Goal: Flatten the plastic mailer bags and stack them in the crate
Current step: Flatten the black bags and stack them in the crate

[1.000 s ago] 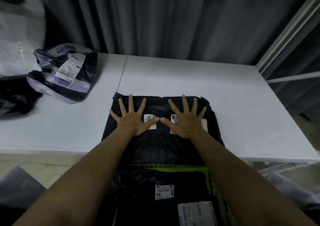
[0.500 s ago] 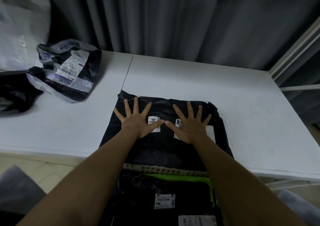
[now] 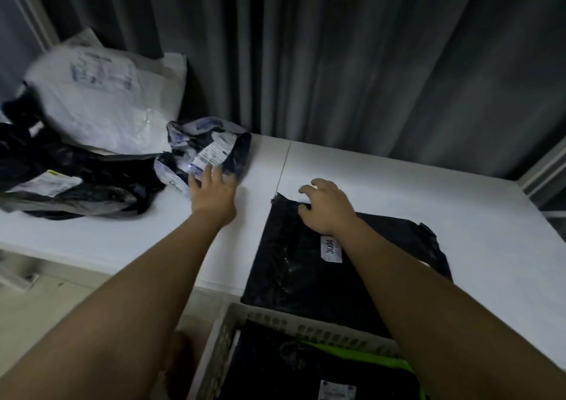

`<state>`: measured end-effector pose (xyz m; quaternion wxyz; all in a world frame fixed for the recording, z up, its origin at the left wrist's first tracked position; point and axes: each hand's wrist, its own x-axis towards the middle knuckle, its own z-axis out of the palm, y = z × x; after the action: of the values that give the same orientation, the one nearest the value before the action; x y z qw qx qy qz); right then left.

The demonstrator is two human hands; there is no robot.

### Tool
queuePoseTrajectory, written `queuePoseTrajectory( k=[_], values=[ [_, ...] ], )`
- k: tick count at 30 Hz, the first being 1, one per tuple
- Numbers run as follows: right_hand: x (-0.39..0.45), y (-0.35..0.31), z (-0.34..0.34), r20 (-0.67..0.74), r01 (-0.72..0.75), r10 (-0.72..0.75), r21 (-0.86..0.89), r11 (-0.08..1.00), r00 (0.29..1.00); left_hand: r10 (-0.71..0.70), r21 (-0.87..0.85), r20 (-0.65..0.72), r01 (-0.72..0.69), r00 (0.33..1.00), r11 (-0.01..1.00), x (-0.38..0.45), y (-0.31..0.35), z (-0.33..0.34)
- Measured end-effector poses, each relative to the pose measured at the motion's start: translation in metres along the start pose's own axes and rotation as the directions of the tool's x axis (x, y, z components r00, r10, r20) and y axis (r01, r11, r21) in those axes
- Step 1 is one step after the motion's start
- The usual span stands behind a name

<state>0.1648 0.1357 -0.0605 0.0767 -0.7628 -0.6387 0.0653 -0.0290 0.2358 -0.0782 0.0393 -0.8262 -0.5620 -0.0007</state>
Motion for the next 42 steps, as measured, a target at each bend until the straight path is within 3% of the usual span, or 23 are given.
queuePoseTrajectory(
  k=[5,12,16,23,27,31,35,39,40,42],
  values=[
    [0.036,-0.060,0.005,0.040,0.143,-0.139,-0.124,0.982,0.989,0.083,0.228,-0.012,-0.078,0.997,0.971,0.009,-0.055,0.013],
    [0.048,-0.083,0.023,0.101,0.205,-0.188,-0.193,0.960,0.977,0.202,0.258,-0.079,-0.176,0.976,0.950,0.022,-0.071,0.017],
    [0.046,-0.081,0.019,0.065,0.183,-0.175,-0.171,0.968,0.982,0.189,0.168,-0.194,-0.158,0.963,0.973,0.020,-0.072,0.002],
    [0.020,-0.064,-0.025,-0.150,0.055,-0.044,0.068,0.996,0.988,0.073,-0.201,-0.377,-0.159,0.923,0.967,0.000,-0.048,-0.076],
    [-0.007,-0.035,-0.057,-0.272,-0.038,0.090,0.190,0.981,0.958,0.133,-0.355,-0.498,-0.342,0.857,0.870,-0.023,-0.022,-0.113],
    [-0.046,0.006,-0.083,-0.361,-0.081,0.183,0.280,0.957,0.914,0.145,-0.520,-0.591,-0.512,0.794,0.684,-0.045,0.009,-0.139],
    [-0.093,0.046,-0.099,-0.546,-0.153,0.214,0.156,0.976,0.810,0.173,-0.602,-0.603,-0.586,0.779,0.542,-0.061,0.040,-0.149],
    [-0.134,0.063,-0.099,-0.539,-0.176,0.201,0.099,0.979,0.818,0.214,-0.688,-0.494,-0.529,0.843,0.496,-0.075,0.069,-0.148],
    [-0.141,0.065,-0.097,-0.548,-0.171,0.180,0.068,0.983,0.817,0.209,-0.738,-0.429,-0.475,0.879,0.480,-0.079,0.074,-0.146],
    [-0.153,0.071,-0.087,-0.580,-0.138,0.109,-0.007,0.990,0.807,0.210,-0.890,-0.227,-0.290,0.951,0.353,-0.088,0.083,-0.145]
  ],
)
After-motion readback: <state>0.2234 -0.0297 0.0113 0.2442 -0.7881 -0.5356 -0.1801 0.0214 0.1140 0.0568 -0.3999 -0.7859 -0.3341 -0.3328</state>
